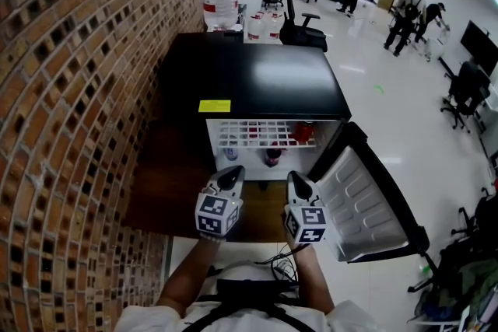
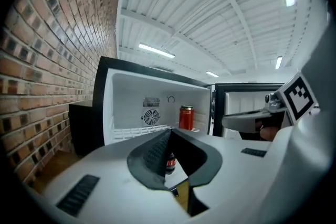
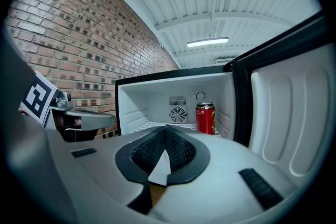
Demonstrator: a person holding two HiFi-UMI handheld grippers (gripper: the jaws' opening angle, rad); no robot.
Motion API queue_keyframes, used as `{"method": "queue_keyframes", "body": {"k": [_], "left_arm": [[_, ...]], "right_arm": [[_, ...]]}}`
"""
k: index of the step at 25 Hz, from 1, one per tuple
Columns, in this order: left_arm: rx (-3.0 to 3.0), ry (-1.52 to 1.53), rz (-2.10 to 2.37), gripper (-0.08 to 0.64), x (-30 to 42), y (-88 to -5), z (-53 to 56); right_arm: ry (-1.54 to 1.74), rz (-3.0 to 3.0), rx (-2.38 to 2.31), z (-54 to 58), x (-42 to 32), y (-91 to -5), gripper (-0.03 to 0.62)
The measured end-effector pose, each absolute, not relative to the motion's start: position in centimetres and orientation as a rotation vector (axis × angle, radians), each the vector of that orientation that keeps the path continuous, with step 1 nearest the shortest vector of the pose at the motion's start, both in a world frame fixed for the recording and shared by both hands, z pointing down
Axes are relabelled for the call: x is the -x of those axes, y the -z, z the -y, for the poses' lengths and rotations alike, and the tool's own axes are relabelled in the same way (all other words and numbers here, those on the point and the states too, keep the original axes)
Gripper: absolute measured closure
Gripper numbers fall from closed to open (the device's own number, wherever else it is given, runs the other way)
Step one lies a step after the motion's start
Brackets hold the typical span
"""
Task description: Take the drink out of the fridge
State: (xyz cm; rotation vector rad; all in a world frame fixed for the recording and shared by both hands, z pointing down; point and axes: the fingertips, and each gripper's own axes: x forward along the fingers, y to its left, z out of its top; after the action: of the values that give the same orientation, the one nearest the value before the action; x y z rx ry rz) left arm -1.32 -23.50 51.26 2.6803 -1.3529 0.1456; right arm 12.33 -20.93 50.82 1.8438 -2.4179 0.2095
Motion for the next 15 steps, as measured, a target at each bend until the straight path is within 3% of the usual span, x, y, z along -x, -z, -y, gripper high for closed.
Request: {"method": "queue_keyframes", "body": {"k": [15], "left_arm": [[-2.662,-0.129,1.312,0.555,1.08,-51.05,23.39]], "right_arm": [[-0.208,2.424,-1.833,21.18,-12.01,-50.64,0.577]]}}
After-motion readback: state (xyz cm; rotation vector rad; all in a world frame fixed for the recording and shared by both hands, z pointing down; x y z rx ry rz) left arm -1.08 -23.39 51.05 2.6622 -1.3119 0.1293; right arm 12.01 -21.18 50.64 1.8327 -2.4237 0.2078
